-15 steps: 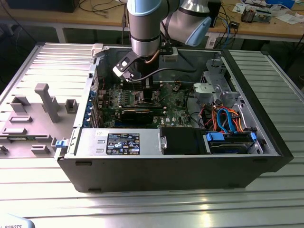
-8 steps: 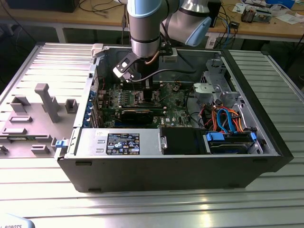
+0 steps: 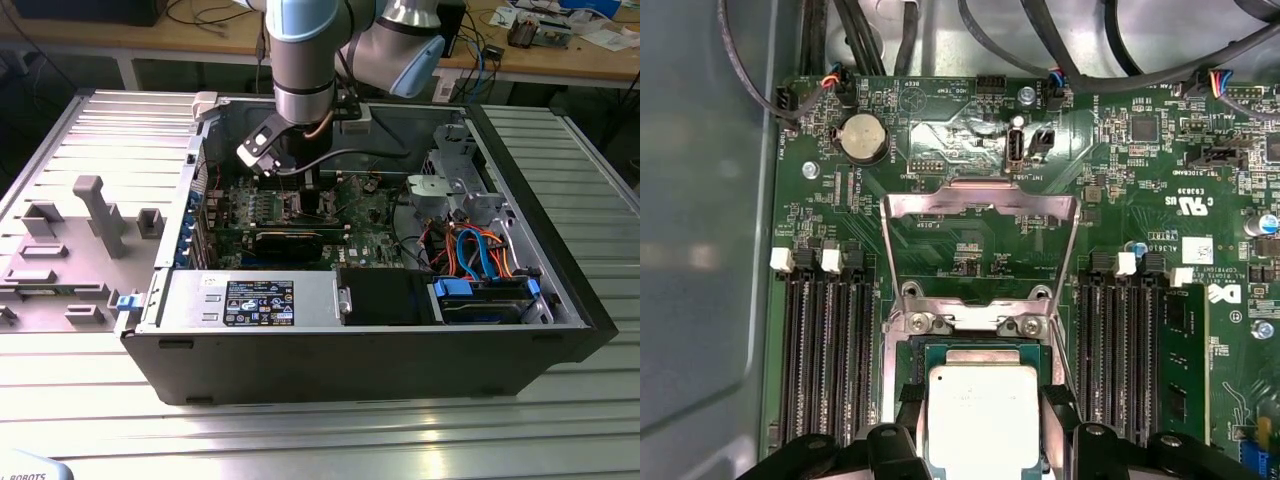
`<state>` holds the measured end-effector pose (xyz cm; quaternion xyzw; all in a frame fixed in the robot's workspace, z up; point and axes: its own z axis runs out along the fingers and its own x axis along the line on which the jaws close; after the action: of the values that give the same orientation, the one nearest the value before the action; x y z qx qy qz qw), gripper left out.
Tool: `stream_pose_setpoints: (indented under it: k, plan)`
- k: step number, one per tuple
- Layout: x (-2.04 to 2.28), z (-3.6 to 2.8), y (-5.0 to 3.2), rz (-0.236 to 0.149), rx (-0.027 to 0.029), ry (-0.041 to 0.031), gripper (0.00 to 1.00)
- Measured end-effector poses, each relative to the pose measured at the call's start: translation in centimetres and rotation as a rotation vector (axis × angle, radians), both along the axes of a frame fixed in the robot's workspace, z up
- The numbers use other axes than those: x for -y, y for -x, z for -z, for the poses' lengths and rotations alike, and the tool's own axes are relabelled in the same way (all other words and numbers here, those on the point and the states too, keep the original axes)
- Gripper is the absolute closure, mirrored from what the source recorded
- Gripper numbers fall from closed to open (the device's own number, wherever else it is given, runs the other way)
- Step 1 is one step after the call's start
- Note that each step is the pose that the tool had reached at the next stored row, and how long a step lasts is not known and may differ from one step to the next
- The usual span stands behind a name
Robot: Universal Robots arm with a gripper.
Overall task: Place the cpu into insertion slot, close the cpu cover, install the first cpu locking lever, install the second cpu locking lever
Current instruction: 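Place the cpu into insertion slot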
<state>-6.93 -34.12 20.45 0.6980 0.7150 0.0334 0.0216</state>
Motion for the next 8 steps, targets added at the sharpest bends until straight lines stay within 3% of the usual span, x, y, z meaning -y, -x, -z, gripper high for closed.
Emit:
stream_pose_setpoints:
  k: [8]
  plan:
    - [-0.05, 0.26, 0.11, 0.003, -0.0001, 0.0001, 0.46]
